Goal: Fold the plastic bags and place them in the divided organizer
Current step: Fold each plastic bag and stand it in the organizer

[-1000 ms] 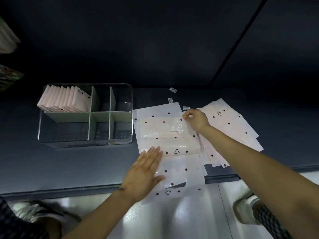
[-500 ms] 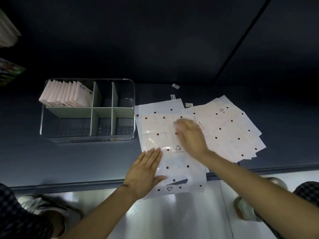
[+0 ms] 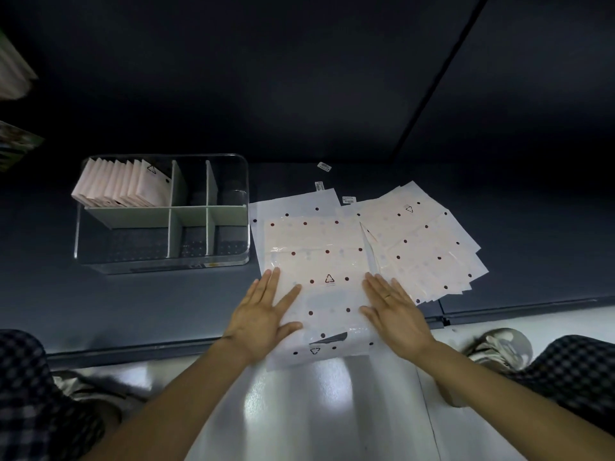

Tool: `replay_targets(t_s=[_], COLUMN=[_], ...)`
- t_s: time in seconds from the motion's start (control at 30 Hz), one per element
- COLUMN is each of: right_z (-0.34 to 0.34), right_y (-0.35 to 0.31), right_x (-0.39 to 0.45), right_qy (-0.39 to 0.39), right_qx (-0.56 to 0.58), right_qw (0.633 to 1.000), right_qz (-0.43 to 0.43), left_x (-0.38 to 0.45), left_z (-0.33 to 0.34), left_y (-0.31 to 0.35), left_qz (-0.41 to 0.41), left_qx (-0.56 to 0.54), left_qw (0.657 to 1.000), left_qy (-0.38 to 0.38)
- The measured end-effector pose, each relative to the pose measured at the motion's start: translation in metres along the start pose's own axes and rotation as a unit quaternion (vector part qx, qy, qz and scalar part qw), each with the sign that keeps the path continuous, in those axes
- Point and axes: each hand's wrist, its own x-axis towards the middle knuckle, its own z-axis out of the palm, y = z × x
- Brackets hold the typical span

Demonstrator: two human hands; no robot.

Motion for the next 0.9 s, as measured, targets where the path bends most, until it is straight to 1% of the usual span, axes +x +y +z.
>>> replay_targets(t_s=[0.07, 0.17, 0.23, 0.3, 0.33, 0.4, 0.43, 0.57, 0.63, 0.73, 0.77, 0.83, 0.9], right_z=[-0.010, -0.017, -0.020, -0.017, -0.016, -0.018, -0.019, -0.021, -0.022, -0.031, -0.034, -0.040, -0.045], right_y=[-0.002, -0.017, -0.030, -0.034, -0.035, -0.035, -0.034, -0.032, -0.032, -0.033, -0.033, -0.032, -0.031], right_x=[0.003, 0.019, 0.031, 0.043, 0.047, 0.055, 0.057, 0.064, 0.067, 0.066, 0.063, 0.056, 0.046], right_qy=[0.046, 0.117, 0.103, 0.076, 0.072, 0.100, 0.116, 0.133, 0.135, 0.123, 0.102, 0.037, -0.034], right_qx=[-0.013, 0.033, 0.089, 0.112, 0.109, 0.096, 0.081, -0.023, -0.027, 0.014, 0.033, 0.080, 0.140], right_qw=[0.999, 0.992, 0.990, 0.990, 0.990, 0.987, 0.985, 0.980, 0.979, 0.979, 0.981, 0.986, 0.982], right_qz=[-0.007, -0.033, -0.041, -0.044, -0.051, -0.082, -0.100, -0.145, -0.153, -0.162, -0.160, -0.141, -0.124], left_x=[0.000, -0.001, -0.002, -0.002, -0.002, -0.001, -0.001, -0.001, -0.002, -0.004, -0.003, -0.003, -0.004], left_z=[0.000, 0.002, 0.002, 0.003, 0.003, 0.005, 0.005, 0.006, 0.005, -0.004, -0.008, -0.015, -0.020], left_y=[0.000, -0.001, -0.002, -0.004, -0.004, -0.004, -0.004, -0.003, -0.001, -0.002, -0.003, -0.005, -0.009], left_qz=[0.003, 0.003, 0.006, 0.011, 0.012, 0.010, 0.009, 0.001, -0.007, -0.026, -0.028, -0.027, -0.032], left_qx=[-0.005, -0.008, -0.014, -0.012, -0.010, -0.010, -0.012, -0.024, -0.045, -0.113, -0.129, -0.155, -0.201], left_qw=[1.000, 1.000, 1.000, 1.000, 1.000, 1.000, 1.000, 1.000, 0.999, 0.991, 0.987, 0.980, 0.969], left_qy=[0.003, 0.008, 0.008, 0.002, -0.001, -0.005, -0.007, -0.010, -0.002, 0.060, 0.089, 0.126, 0.142])
